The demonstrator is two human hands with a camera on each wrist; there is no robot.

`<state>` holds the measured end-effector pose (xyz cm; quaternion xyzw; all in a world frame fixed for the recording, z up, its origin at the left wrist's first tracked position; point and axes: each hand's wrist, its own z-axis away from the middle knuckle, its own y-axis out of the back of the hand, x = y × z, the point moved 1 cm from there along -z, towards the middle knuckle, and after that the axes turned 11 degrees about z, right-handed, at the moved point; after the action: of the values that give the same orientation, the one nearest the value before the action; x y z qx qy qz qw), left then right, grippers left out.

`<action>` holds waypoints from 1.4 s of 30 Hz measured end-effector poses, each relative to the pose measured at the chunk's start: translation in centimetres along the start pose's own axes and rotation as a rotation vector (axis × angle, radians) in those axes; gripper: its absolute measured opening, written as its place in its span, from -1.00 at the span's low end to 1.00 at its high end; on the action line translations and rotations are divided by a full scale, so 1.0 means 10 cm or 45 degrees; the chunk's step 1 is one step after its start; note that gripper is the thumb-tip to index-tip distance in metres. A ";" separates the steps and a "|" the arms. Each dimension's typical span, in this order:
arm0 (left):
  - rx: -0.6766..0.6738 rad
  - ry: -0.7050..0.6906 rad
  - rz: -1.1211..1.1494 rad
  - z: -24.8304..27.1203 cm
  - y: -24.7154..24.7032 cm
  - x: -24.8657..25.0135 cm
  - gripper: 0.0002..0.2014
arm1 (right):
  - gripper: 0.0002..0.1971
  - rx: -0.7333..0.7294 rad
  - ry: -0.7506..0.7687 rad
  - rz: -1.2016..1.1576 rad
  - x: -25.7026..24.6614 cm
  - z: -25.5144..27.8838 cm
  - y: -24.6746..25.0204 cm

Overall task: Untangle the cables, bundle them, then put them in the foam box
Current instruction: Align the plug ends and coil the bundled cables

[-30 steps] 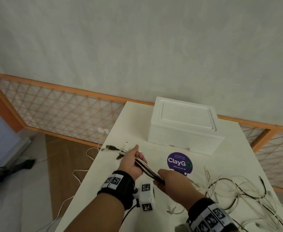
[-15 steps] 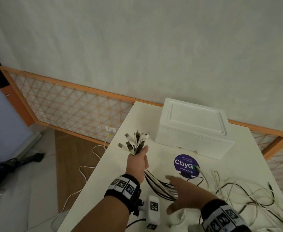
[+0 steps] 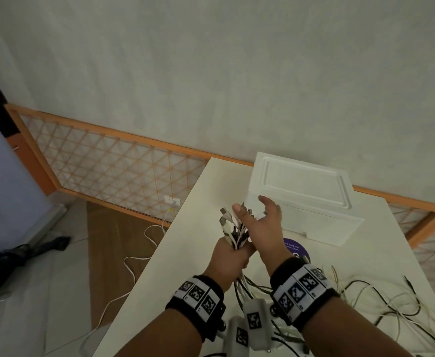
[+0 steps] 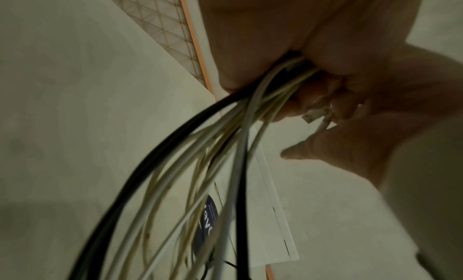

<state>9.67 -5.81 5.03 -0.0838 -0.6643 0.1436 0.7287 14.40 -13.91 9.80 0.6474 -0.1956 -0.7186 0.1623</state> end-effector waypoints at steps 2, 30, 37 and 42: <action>-0.059 0.039 0.050 0.00 0.02 0.01 -0.77 | -0.21 -0.087 0.029 -0.154 0.00 0.00 -0.01; -0.225 0.321 0.143 -0.07 0.12 0.03 -0.89 | -0.79 -0.420 0.810 0.395 -0.01 -0.07 -0.07; -0.190 0.328 0.206 -0.04 0.17 -0.01 -0.89 | -0.46 -0.719 0.865 0.824 -0.02 -0.05 0.03; -0.173 0.271 0.166 -0.08 0.14 0.06 -0.90 | -0.47 -0.338 0.318 0.303 -0.07 -0.08 -0.02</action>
<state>10.37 -4.29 5.06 -0.1909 -0.5845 0.1356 0.7769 15.28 -13.49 10.26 0.6767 -0.1526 -0.6279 0.3528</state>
